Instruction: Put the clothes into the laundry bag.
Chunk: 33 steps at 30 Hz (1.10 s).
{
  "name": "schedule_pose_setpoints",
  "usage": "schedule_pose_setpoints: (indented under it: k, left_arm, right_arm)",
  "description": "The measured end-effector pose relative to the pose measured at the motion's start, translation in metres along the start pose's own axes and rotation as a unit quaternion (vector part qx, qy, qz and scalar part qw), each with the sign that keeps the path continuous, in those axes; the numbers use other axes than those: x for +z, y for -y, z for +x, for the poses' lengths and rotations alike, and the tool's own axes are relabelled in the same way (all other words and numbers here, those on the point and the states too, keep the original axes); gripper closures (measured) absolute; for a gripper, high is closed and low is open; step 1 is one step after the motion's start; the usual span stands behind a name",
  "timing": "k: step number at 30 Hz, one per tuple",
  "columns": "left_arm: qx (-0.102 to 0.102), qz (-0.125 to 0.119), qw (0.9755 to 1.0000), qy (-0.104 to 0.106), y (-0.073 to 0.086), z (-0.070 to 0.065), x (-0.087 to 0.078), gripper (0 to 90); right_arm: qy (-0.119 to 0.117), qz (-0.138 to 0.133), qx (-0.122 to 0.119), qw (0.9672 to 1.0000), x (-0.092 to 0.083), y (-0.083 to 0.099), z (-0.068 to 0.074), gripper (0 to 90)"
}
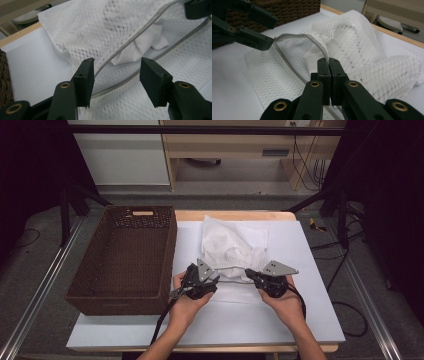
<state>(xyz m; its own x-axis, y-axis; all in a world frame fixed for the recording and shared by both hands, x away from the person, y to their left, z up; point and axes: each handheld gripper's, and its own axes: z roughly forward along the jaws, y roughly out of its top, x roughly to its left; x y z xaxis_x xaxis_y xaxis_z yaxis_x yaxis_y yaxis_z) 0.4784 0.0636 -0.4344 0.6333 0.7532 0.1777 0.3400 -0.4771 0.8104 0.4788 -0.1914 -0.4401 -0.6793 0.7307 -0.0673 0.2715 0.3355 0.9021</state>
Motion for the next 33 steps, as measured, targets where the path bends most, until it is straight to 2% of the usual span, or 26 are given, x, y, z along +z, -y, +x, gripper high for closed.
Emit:
schedule_pose_setpoints:
  k: [6, 12, 15, 17, 21, 22, 24, 30, 31, 33]
  left_arm:
    - [0.010, 0.010, 0.9998, -0.016, -0.003, 0.005, 0.019, 47.4]
    - [0.009, 0.023, 0.9995, -0.020, -0.001, 0.009, 0.031, 55.0]
    - [0.008, 0.023, 0.9995, -0.020, 0.001, 0.009, 0.032, 62.2]
    - [0.013, 0.026, 0.9993, -0.023, 0.004, 0.008, 0.034, 70.5]
    - [0.012, 0.035, 0.9992, -0.015, 0.004, 0.009, 0.035, 82.1]
    - [0.006, 0.040, 0.9991, -0.011, 0.004, 0.009, 0.035, 84.5]
    - [0.002, 0.036, 0.9993, -0.011, 0.003, 0.008, 0.031, 88.5]
    - [-0.007, 0.029, 0.9995, -0.002, 0.001, 0.006, 0.017, 88.9]
    - [-0.018, 0.023, 0.9996, 0.002, 0.000, 0.005, 0.015, 88.9]
    - [-0.018, 0.020, 0.9996, 0.006, -0.003, 0.006, 0.009, 89.0]
  right_arm:
    - [0.000, -0.005, 0.004, 1.0000, -0.003, 0.000, -0.003, 88.9]
    - [0.000, -0.006, 0.006, 1.0000, -0.005, 0.001, -0.005, 88.9]
    - [-0.002, -0.002, 0.007, 1.0000, -0.004, 0.002, -0.006, 88.8]
    - [-0.002, 0.003, 0.005, 1.0000, -0.003, 0.003, -0.007, 88.8]
    - [-0.004, 0.004, 0.007, 1.0000, -0.003, 0.004, -0.007, 88.8]
    - [-0.006, 0.005, 0.009, 0.9999, -0.002, 0.005, -0.007, 88.8]
    - [-0.007, 0.010, 0.006, 0.9999, -0.001, 0.005, -0.005, 88.8]
    - [-0.004, 0.012, -0.004, 0.9999, -0.004, 0.006, -0.004, 88.8]
    - [-0.003, 0.014, -0.006, 0.9999, -0.004, 0.006, -0.004, 88.8]
    - [-0.001, 0.016, -0.008, 0.9998, -0.006, 0.006, -0.003, 88.8]
